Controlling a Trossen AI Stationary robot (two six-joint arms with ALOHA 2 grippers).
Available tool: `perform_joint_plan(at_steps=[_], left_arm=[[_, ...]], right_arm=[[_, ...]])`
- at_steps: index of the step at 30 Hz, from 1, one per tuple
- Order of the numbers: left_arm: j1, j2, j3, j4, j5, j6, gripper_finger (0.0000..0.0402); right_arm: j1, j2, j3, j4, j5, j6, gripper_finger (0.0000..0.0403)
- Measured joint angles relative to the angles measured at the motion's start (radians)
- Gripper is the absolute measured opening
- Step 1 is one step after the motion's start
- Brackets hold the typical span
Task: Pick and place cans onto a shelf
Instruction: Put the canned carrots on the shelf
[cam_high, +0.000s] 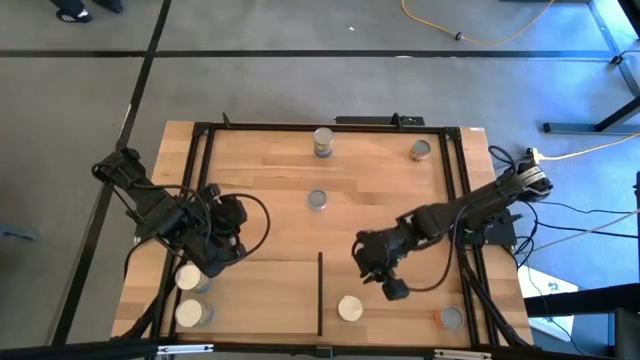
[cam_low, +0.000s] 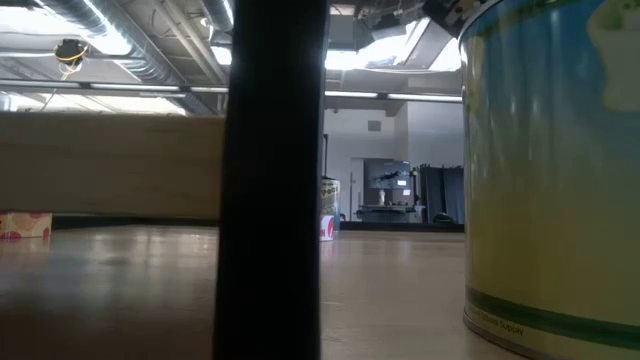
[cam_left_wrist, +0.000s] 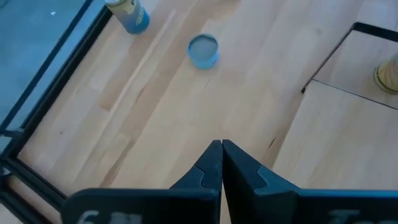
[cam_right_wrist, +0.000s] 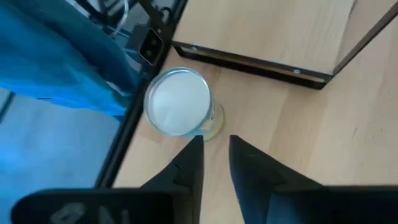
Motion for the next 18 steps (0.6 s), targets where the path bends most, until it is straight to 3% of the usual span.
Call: perform_joint_plan(at_steps=[3,9,18], left_arm=[[0.004,0.0,0.0,0.0,-0.009,0.014,0.0],[0.012,0.0,0.0,0.0,-0.01,0.048,0.0],[0.012,0.0,0.0,0.0,-0.009,0.078,0.0]], right_arm=[[0.022,0.029,0.0,0.005,0.058,0.06,0.0078],[0.024,0.097,0.016,0.007,0.05,0.314,0.0078],[0.054,0.212,0.107,0.015,0.011,0.351,0.0078]])
